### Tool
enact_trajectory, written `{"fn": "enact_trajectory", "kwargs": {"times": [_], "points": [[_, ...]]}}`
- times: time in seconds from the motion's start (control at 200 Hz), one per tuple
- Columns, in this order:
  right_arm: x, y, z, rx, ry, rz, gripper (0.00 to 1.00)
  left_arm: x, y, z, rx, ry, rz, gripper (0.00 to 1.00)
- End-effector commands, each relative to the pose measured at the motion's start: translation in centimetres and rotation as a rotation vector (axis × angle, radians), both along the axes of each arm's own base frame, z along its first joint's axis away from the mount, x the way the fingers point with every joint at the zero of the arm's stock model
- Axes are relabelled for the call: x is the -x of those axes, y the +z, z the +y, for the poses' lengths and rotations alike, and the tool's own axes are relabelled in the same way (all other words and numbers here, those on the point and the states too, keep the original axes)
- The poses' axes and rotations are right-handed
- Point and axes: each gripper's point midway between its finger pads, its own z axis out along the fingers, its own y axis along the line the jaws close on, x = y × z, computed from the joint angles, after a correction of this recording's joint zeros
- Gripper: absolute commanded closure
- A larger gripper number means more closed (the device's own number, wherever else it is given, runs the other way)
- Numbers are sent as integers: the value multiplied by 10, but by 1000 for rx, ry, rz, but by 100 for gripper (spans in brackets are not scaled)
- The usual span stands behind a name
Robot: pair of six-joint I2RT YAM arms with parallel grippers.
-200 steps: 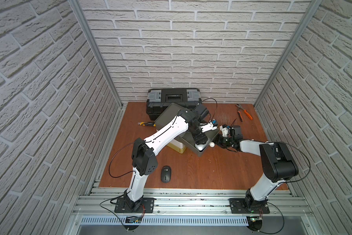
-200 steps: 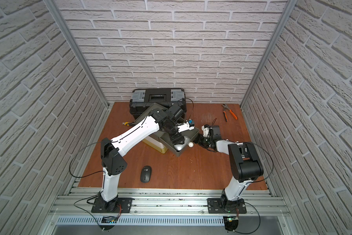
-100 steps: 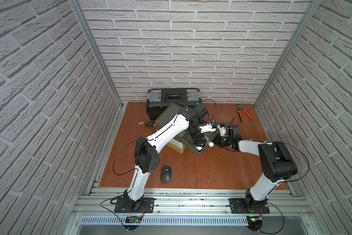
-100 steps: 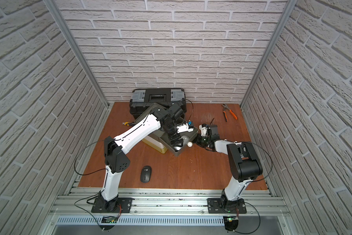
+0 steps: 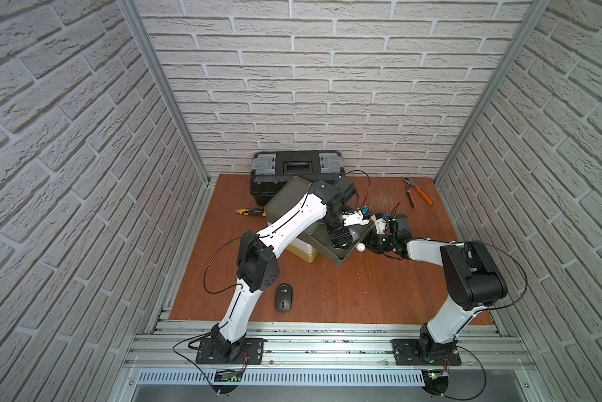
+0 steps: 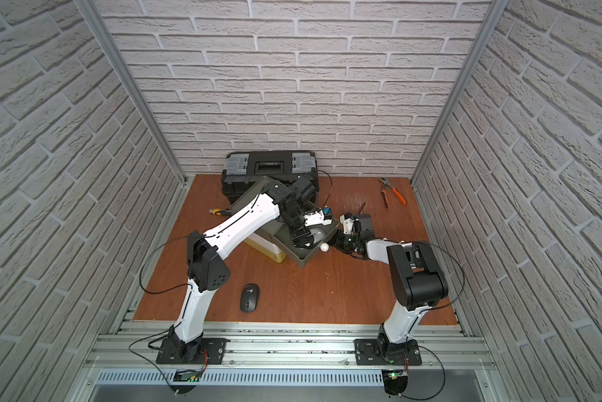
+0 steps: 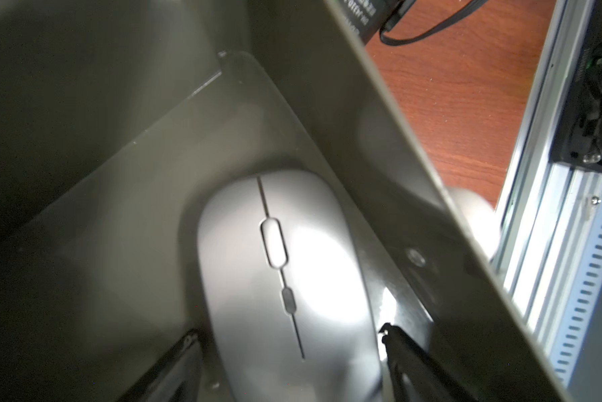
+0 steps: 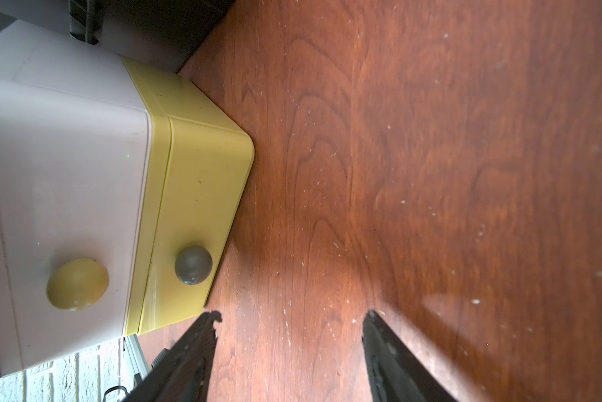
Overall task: Take the mice out of the drawer
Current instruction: Pick up the mouse from the drawer.
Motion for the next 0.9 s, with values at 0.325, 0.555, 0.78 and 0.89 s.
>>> {"fn": "enact_trajectory", "kwargs": {"times": [0.325, 0.555, 0.78, 0.89], "points": [[-12, 23, 16, -26, 65, -104, 32, -7, -18, 1, -29, -54, -33, 11], [-11, 24, 17, -27, 72, -107, 32, -12, -28, 2, -54, -64, -39, 19], [-10, 24, 18, -27, 75, -106, 32, -10, -29, 4, -56, -71, -29, 46], [-10, 23, 17, -24, 73, -104, 32, -10, -25, 4, -49, -76, -39, 53]]}}
